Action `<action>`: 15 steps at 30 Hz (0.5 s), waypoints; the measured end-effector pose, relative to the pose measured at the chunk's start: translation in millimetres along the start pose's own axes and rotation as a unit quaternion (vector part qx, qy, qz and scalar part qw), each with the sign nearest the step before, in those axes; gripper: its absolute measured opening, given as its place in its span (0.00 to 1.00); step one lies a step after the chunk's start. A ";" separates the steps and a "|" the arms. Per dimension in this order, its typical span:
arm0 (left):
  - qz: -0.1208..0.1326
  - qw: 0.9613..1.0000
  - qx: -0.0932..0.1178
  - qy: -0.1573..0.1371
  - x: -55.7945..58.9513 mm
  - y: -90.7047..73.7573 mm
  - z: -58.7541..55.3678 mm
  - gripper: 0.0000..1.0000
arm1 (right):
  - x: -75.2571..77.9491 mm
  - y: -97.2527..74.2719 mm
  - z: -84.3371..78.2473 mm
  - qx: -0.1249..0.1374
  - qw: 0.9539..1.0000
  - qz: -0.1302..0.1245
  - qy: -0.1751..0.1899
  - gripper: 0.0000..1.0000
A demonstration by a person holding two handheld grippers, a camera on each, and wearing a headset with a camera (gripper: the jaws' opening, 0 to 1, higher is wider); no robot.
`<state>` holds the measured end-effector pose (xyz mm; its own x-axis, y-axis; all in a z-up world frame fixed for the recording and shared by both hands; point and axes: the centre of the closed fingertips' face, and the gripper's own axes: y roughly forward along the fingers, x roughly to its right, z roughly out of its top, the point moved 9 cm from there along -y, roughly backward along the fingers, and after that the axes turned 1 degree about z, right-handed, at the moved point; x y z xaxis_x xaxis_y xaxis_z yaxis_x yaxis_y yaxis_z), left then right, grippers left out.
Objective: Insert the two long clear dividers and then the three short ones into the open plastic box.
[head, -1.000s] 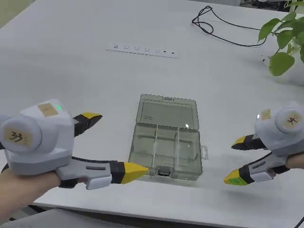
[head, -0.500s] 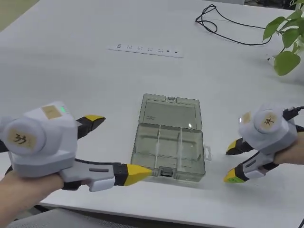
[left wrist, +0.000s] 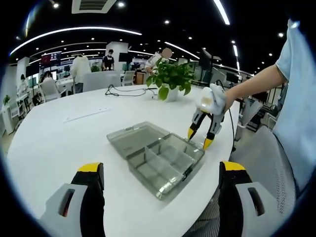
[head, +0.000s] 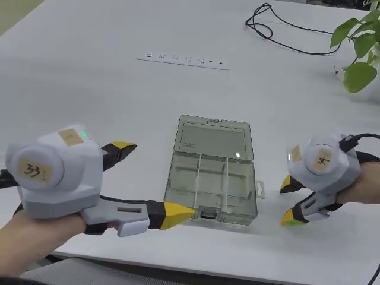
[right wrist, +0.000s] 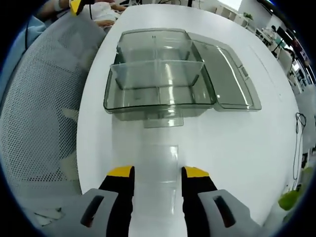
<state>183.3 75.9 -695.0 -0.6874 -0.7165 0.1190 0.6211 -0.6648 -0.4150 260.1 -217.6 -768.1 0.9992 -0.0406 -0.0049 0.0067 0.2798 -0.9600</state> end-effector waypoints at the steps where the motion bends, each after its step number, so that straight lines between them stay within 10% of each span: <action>1: 0.000 1.000 0.000 0.000 0.1 0.3 0.2 0.99 | -0.5 -0.1 0.4 -0.001 1.000 -0.001 -0.002 0.39; 15: -0.009 1.000 0.006 0.000 2.9 7.1 2.7 0.98 | -4.5 0.2 1.7 0.006 1.000 -0.005 0.002 0.33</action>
<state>186.8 68.5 -695.2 -0.6983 -0.7047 0.1255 0.6134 -0.6794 -0.4027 255.7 -215.7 -767.8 0.9989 -0.0465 0.0039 0.0172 0.2902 -0.9568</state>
